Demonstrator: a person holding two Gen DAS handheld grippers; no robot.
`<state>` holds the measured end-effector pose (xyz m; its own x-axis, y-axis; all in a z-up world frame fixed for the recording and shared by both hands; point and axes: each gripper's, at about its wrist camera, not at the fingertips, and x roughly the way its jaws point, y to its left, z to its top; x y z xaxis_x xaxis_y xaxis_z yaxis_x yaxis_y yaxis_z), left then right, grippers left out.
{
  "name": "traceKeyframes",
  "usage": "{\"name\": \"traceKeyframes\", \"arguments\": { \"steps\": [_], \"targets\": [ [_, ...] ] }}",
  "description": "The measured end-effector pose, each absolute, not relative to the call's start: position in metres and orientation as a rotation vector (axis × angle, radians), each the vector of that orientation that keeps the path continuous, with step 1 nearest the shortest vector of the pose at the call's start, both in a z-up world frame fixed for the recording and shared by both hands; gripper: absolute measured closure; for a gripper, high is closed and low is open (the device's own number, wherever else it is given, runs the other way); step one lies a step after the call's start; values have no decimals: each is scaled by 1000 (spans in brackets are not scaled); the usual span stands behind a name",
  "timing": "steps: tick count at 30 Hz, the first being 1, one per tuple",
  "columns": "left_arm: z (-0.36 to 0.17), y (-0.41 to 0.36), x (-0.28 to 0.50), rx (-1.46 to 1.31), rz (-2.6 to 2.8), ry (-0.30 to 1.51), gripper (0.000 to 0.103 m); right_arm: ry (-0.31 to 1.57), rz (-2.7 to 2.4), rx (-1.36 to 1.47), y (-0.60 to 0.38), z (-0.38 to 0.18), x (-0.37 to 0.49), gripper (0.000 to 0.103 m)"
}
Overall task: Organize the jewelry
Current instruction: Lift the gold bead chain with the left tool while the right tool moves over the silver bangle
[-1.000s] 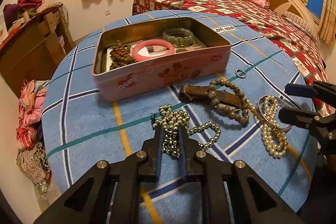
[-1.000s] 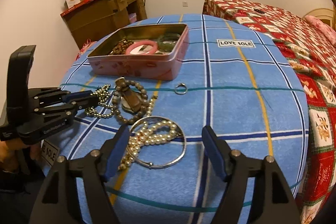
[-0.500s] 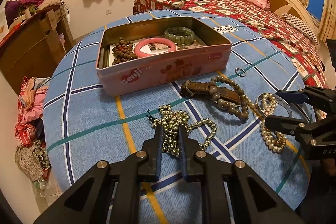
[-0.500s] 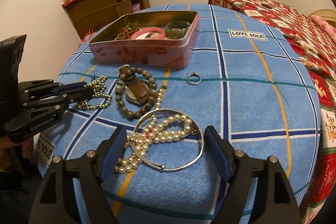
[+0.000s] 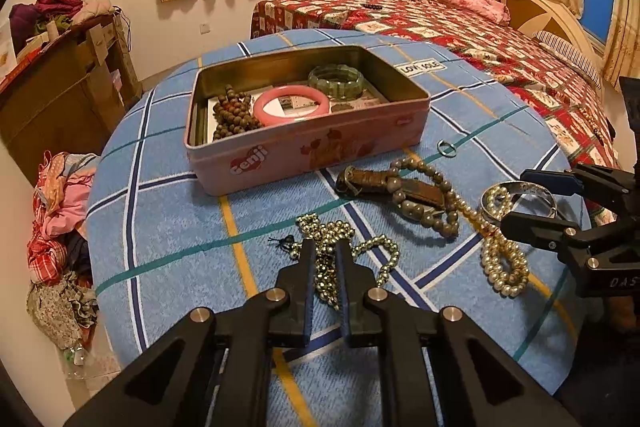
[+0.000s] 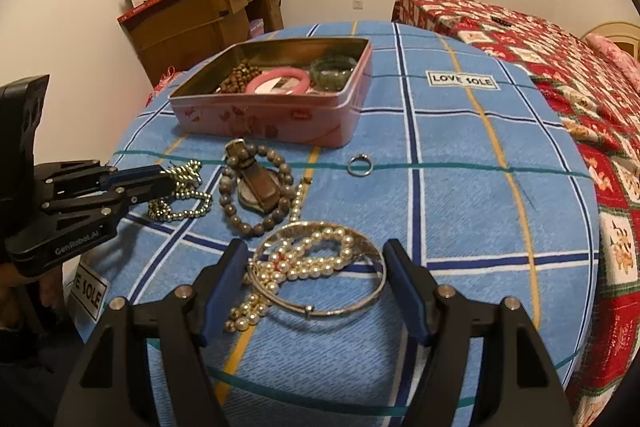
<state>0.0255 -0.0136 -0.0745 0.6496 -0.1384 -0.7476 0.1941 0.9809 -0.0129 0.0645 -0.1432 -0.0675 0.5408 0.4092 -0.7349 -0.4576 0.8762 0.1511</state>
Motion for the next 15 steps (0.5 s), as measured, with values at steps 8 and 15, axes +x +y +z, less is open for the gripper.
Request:
{"name": "traceKeyframes", "arguments": {
  "steps": [8, 15],
  "targets": [
    [-82, -10, 27, 52, -199, 864, 99, 844, 513, -58, -145, -65, 65, 31],
    [-76, -1, 28, -2, -181, 842, 99, 831, 510, -54, -146, -61, 65, 31]
  ]
}}
